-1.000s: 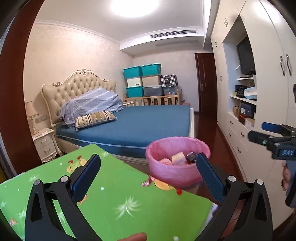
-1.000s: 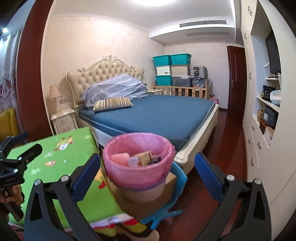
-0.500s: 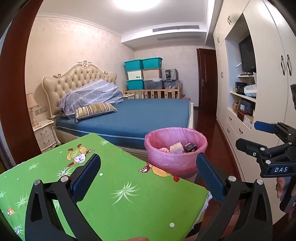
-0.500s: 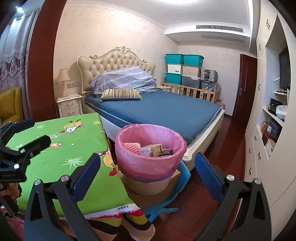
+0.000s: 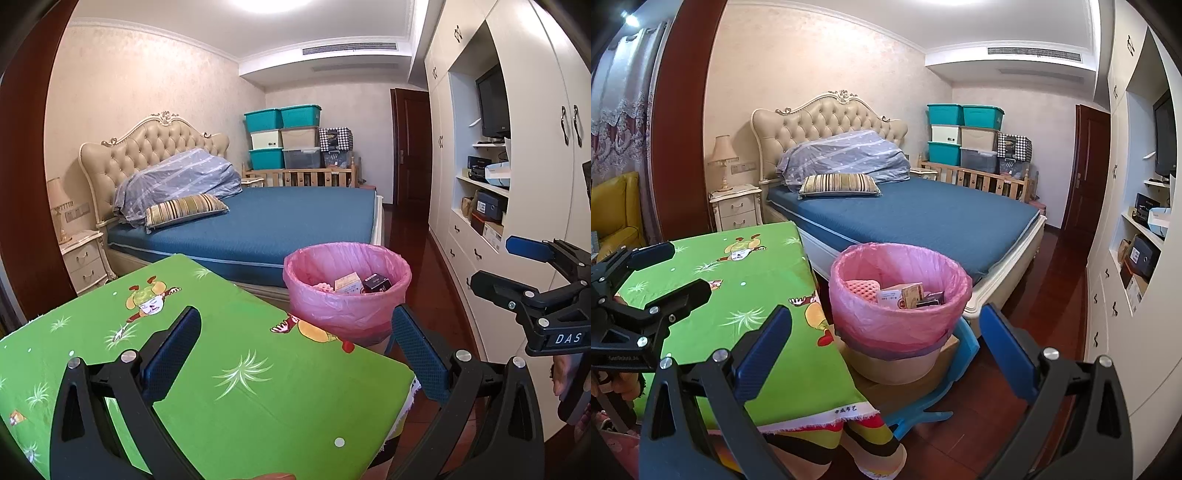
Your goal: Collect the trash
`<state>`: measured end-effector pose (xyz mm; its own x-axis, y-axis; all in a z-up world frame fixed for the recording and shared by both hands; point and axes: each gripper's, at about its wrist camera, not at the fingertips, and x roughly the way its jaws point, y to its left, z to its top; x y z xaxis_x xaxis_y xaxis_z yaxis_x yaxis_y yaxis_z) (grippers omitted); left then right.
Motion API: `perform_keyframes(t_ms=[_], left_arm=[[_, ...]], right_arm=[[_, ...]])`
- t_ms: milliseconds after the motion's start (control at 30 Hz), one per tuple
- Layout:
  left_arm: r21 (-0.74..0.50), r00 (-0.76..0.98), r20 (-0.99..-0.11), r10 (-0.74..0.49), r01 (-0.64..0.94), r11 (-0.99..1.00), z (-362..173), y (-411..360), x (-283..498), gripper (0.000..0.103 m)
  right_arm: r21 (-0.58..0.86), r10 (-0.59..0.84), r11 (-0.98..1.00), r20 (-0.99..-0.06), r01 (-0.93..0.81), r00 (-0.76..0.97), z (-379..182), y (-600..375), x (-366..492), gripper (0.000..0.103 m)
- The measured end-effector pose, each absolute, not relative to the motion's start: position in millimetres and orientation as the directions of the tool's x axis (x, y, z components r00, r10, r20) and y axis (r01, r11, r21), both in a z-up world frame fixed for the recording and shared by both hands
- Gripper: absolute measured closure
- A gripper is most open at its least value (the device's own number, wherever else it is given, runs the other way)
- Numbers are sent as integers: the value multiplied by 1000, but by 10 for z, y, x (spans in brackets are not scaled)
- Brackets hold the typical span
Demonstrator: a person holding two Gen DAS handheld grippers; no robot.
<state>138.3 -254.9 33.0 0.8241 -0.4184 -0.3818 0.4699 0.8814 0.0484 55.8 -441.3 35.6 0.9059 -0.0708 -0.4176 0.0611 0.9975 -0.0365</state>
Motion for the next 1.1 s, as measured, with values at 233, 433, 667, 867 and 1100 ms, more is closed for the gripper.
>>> perform_keyframes(t_ms=[233, 433, 667, 867, 1100], left_arm=[[46, 813, -391, -432, 486, 873, 292, -2578, 1386, 6], [51, 806, -390, -445, 501, 864, 275, -2597, 1371, 6], [42, 801, -395, -449, 504, 862, 267, -2595, 1380, 6], [43, 801, -395, -450, 505, 862, 263, -2593, 1382, 6], [42, 800, -396, -451, 506, 862, 262, -2593, 1382, 6]], right_arm=[[-21, -69, 998, -423, 66, 904, 327, -4455, 551, 4], [-17, -70, 997, -427, 69, 902, 306, -4468, 548, 4], [-16, -65, 998, -425, 65, 903, 302, -4476, 559, 4], [-9, -62, 998, -423, 65, 904, 299, -4476, 557, 4], [-6, -58, 998, -422, 61, 905, 298, -4472, 555, 4]])
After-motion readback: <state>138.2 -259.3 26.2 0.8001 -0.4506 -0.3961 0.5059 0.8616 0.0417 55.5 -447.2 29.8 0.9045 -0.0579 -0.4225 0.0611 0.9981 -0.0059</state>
